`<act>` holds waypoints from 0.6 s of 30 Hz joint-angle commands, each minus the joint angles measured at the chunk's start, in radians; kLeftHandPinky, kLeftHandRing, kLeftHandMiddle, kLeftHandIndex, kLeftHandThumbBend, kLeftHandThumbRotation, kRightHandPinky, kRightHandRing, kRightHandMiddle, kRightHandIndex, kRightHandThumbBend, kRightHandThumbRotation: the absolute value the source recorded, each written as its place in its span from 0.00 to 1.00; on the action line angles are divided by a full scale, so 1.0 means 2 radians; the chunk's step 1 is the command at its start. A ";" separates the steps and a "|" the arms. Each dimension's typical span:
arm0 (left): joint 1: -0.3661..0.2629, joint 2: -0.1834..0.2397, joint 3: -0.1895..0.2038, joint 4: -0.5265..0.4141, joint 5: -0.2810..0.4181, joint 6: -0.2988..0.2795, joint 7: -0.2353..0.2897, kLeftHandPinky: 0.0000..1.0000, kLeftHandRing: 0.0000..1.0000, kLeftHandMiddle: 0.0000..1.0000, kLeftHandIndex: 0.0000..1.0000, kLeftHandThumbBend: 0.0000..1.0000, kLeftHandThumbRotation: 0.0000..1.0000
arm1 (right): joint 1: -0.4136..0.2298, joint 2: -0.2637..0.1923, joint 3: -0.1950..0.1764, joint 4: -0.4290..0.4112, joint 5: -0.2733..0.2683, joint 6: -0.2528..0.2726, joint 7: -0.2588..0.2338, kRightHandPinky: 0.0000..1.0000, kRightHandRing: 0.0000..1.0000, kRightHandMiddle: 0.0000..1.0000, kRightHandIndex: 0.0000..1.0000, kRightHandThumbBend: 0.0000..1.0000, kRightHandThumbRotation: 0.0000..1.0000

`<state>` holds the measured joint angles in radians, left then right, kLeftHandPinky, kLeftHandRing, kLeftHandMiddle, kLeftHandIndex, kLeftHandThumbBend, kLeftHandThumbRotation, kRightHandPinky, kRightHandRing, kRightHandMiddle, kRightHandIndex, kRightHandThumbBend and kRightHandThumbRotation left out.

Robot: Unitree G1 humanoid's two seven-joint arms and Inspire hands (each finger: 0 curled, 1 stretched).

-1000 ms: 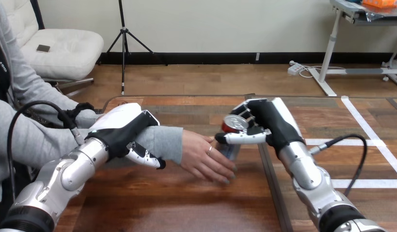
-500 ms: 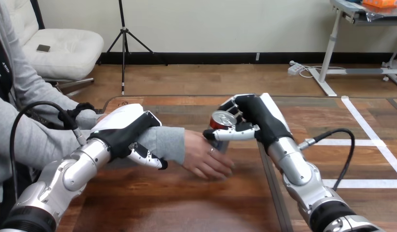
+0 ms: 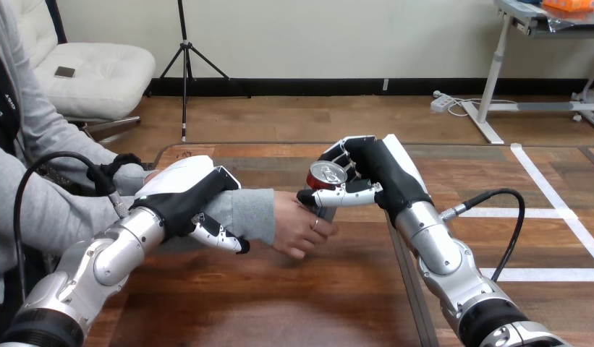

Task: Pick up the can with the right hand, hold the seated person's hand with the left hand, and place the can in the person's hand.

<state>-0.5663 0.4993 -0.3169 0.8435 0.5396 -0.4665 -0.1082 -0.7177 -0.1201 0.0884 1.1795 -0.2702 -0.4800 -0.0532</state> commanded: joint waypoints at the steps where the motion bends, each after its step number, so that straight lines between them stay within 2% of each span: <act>1: -0.058 -0.025 0.020 -0.047 -0.023 -0.013 0.017 0.12 0.18 0.25 0.29 0.64 0.00 | -0.077 0.020 0.004 -0.055 0.010 -0.029 0.008 0.32 0.35 0.41 0.43 0.77 0.00; 18: -0.056 -0.021 0.024 -0.051 -0.022 -0.012 0.026 0.13 0.19 0.26 0.28 0.60 0.00 | -0.063 0.026 0.011 -0.091 0.011 -0.031 0.016 0.32 0.34 0.40 0.43 0.77 0.00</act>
<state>-0.5663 0.4999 -0.3106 0.8433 0.5390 -0.4628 -0.1035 -0.7176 -0.1181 0.0985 1.1089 -0.2696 -0.4804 -0.0367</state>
